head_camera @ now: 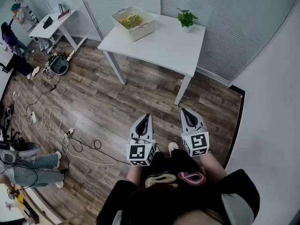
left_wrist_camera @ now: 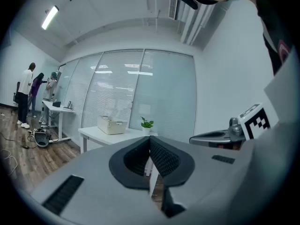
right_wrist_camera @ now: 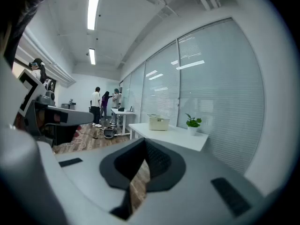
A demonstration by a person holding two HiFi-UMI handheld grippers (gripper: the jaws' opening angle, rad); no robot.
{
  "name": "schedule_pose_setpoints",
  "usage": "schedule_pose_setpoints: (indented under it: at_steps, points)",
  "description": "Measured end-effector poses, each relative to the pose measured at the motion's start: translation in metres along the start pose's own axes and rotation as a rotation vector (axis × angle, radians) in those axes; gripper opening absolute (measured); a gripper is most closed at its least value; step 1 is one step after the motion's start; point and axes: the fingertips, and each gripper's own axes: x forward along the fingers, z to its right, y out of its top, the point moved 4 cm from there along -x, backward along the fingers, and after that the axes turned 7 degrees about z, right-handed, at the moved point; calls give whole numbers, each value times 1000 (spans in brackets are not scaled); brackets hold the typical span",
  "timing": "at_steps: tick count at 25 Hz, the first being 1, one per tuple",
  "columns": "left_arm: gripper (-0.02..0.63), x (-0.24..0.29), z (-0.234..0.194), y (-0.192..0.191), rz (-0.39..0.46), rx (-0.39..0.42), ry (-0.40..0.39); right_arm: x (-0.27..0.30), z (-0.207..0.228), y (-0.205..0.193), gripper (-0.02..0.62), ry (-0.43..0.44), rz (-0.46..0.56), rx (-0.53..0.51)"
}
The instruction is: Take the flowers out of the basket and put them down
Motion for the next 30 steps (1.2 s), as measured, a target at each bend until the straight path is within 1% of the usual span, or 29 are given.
schedule_pose_setpoints:
  at_steps: [7,10,13,18,23,26,30]
  points:
    - [17,-1,-8,0,14,4,-20,3,-3,-5,8,-35,3,3]
    - [17,-3,-12,1,16,17,-27,5,-5,-6,9,-49,12,27]
    - [17,-6,-18,2,15,4,-20,8,-7,-4,9,-50,22,58]
    - [17,0,-31,-9,-6,-3,24,28,-12,-19,9,2,9,96]
    - [17,28,-38,-14,-34,-26,59,64,3,-22,9,53,-14,105]
    - [17,53,-41,-4,-16,-25,89,91,24,-13,9,80,-10,94]
    - [17,90,-46,6,21,-17,126,130,51,0,9,117,29,66]
